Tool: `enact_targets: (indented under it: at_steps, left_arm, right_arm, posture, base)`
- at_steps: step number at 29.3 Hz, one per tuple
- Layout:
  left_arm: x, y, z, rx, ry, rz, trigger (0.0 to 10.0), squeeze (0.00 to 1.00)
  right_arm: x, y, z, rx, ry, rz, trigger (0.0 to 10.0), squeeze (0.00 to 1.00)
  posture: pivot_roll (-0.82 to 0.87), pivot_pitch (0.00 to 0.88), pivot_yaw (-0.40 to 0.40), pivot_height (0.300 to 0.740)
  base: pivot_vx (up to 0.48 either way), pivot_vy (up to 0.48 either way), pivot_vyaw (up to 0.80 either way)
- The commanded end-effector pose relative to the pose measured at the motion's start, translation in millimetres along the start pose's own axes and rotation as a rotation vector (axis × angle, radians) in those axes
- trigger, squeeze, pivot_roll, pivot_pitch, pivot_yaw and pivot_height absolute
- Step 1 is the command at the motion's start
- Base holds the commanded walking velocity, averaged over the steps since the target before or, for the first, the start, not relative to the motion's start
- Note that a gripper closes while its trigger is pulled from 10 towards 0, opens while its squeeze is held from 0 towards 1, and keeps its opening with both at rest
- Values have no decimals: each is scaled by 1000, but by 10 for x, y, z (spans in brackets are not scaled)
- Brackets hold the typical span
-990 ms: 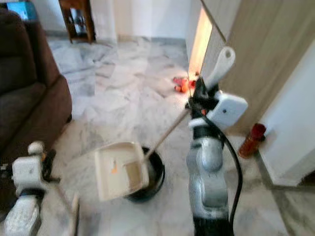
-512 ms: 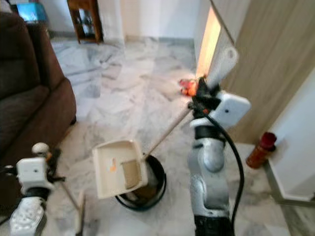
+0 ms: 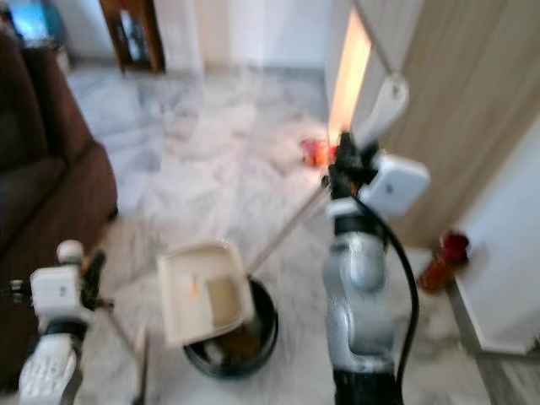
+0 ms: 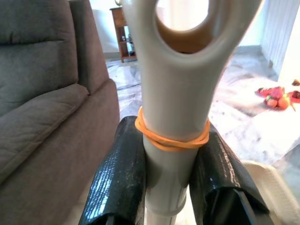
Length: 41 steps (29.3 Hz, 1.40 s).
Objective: Sweep floor
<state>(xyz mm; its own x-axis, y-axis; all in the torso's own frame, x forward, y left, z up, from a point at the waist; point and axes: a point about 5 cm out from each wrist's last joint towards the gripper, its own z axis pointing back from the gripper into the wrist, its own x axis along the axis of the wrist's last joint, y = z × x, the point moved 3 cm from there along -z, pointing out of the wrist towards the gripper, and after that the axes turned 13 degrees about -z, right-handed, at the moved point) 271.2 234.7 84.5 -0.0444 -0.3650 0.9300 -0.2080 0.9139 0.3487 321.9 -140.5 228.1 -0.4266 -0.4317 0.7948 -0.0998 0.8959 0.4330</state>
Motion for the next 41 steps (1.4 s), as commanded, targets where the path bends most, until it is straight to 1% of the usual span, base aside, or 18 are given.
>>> enact_targets:
  at_steps: [1,3,6,8,9,11,12,13,18,19,20,22,24,26,30,36,41]
  left_arm:
    - [47,79,-1,24,-28,-11,10000,0]
    - [47,74,0,23,-28,-10,10000,0]
    - [46,68,0,23,-28,-9,10000,0]
    - [48,64,-2,22,-29,-9,10000,0]
    - [50,61,-5,22,-30,-8,10000,0]
    - [52,56,-6,22,-30,-8,10000,0]
    - [53,53,-7,21,-30,-7,10000,0]
    - [55,50,-8,20,-32,-7,10000,0]
    - [51,46,-9,20,-32,-7,10000,0]
    - [51,43,-10,19,-32,-6,10000,0]
    - [51,42,-10,19,-32,-6,10000,0]
    - [52,33,-10,17,-33,-4,10000,0]
    - [53,27,-10,15,-34,-3,10000,0]
    - [55,22,-11,15,-35,-2,10000,0]
    - [51,21,-13,16,-34,-2,10000,0]
    - [57,0,-15,11,-37,-3,10000,0]
    - [65,-15,-26,0,-43,-9,10000,0]
  right_arm:
    - [166,227,-23,88,-83,3,10000,0]
    - [161,317,-1,134,-90,41,10000,0]
    - [149,411,29,182,-91,63,10000,0]
    - [143,461,46,200,-92,65,10000,0]
    - [135,523,66,216,-93,58,10000,0]
    - [131,568,81,231,-97,59,10000,0]
    - [126,604,93,251,-101,75,10000,0]
    - [110,693,126,302,-109,116,10000,0]
    - [71,872,218,397,-127,175,10000,0]
    - [63,940,251,428,-133,185,10000,0]
    - [62,962,263,437,-134,184,10000,0]
    - [53,1114,350,482,-145,168,10000,0]
    - [50,1164,385,497,-148,156,10000,0]
    - [57,1262,442,536,-162,145,10000,0]
    - [63,1385,510,578,-175,118,10000,0]
    - [87,1528,628,644,-218,130,10000,0]
    - [75,1601,700,694,-234,156,10000,0]
  posture:
    - [96,0,-34,740]
    - [96,0,-36,740]
    - [94,0,-36,740]
    - [95,0,-37,740]
    - [93,0,-37,740]
    - [93,0,-36,740]
    - [94,0,-37,740]
    - [93,0,-37,740]
    - [89,0,-38,740]
    - [88,0,-38,740]
    - [87,0,-38,740]
    - [85,0,-38,740]
    - [86,0,-39,740]
    - [84,0,-39,740]
    - [83,0,-39,740]
    - [80,0,-32,740]
    - [78,0,-31,740]
  base:
    - [0,0,0]
    - [0,0,0]
    - [0,0,0]
    - [0,0,0]
    - [0,0,0]
    - [0,0,0]
    - [0,0,0]
    - [0,0,0]
    - [0,0,0]
    - [0,0,0]
    - [0,0,0]
    - [0,0,0]
    - [0,0,0]
    - [0,0,0]
    - [0,0,0]
    - [0,0,0]
    - [0,0,0]
